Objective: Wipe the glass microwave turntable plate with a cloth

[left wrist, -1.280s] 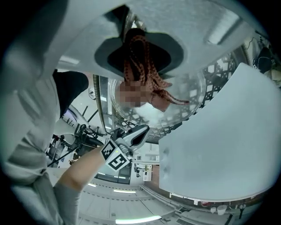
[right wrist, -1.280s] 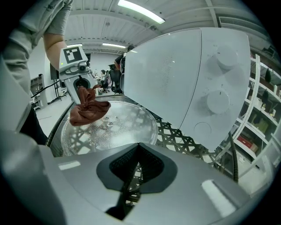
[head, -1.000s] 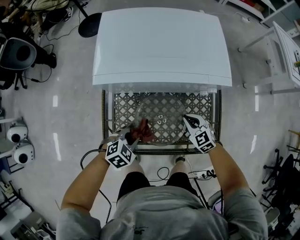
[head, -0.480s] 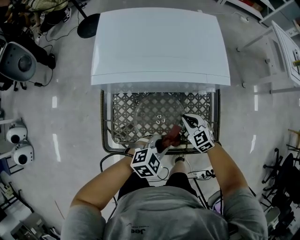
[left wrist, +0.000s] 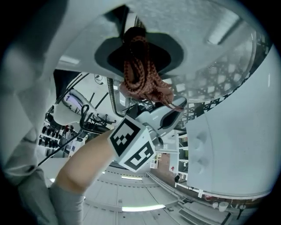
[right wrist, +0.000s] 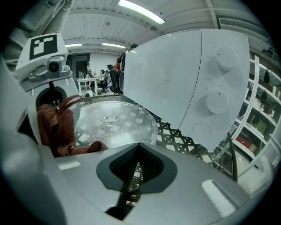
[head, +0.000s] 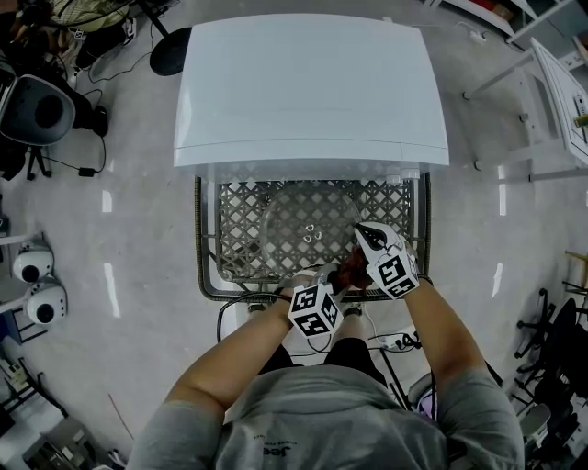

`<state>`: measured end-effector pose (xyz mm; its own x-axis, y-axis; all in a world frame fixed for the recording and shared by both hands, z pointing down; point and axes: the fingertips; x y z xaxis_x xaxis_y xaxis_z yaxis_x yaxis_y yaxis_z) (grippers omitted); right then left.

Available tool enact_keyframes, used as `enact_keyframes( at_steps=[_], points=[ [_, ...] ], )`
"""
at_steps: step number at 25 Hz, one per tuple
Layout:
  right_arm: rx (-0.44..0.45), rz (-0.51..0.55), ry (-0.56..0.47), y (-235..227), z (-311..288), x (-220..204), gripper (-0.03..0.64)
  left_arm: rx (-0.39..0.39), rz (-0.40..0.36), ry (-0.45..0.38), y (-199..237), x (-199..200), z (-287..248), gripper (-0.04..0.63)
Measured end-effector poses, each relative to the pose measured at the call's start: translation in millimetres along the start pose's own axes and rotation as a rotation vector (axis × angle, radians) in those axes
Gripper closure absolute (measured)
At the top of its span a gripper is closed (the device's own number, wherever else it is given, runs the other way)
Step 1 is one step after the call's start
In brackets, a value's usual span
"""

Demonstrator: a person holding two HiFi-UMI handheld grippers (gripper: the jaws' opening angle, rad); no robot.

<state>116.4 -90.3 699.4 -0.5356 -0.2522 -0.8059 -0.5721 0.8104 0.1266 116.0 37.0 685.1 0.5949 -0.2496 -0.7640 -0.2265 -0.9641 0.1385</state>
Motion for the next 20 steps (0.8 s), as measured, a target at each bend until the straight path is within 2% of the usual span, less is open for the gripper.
enact_keyframes(
  at_steps=[6, 13, 20],
  points=[
    [-0.001, -0.001, 0.001, 1, 0, -2, 0.607, -0.002, 0.058, 0.019, 3, -15, 19, 0.529],
    [0.000, 0.000, 0.006, 1, 0, -3, 0.607, 0.041, 0.237, 0.028, 25, -54, 70, 0.529],
    [0.005, 0.006, 0.019, 1, 0, -5, 0.607, 0.101, 0.281, 0.052, 43, -84, 117, 0.529]
  ],
)
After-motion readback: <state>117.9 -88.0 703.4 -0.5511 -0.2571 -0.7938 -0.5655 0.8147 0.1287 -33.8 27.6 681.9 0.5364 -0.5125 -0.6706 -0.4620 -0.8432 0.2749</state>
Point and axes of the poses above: the fingertips, and each gripper's own axes: z backward along the fingers, y to its left, x out of its top, and after that the axes turned 6 degrees about -y, right-handed
